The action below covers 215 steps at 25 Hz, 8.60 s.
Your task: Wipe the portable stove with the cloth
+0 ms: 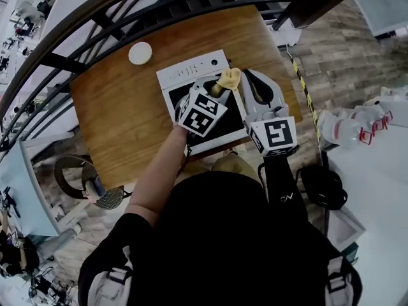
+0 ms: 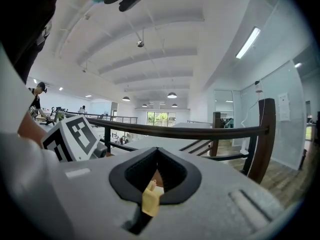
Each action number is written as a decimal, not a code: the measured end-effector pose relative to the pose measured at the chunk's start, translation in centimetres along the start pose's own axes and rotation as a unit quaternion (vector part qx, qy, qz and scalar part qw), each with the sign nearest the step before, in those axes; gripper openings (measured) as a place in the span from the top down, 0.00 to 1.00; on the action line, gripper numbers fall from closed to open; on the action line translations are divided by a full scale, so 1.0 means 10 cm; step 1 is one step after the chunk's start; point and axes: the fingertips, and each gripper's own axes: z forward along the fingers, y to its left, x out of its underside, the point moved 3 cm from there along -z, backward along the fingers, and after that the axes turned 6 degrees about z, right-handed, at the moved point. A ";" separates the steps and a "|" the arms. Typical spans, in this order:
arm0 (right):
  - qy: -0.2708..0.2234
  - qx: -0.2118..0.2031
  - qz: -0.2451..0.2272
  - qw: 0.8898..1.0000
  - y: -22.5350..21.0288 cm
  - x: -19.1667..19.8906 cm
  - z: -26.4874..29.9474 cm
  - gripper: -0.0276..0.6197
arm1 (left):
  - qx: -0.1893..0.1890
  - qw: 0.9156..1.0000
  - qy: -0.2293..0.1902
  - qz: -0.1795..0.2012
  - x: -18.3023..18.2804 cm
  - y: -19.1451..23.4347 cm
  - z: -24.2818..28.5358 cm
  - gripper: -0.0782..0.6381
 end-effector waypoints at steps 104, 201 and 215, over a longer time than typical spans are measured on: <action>0.026 -0.068 0.010 0.997 -0.32 0.38 -0.80 0.95 | -0.130 0.985 0.051 -0.102 0.97 -1.15 -0.39 0.76; 0.070 -0.094 0.011 0.993 1.00 0.50 0.74 0.95 | -0.212 0.963 0.057 -0.155 2.02 1.65 -1.10 0.76; 0.058 -0.100 -0.028 0.993 0.84 0.32 0.75 0.95 | -0.130 0.973 0.072 -0.174 2.12 1.11 -0.92 0.76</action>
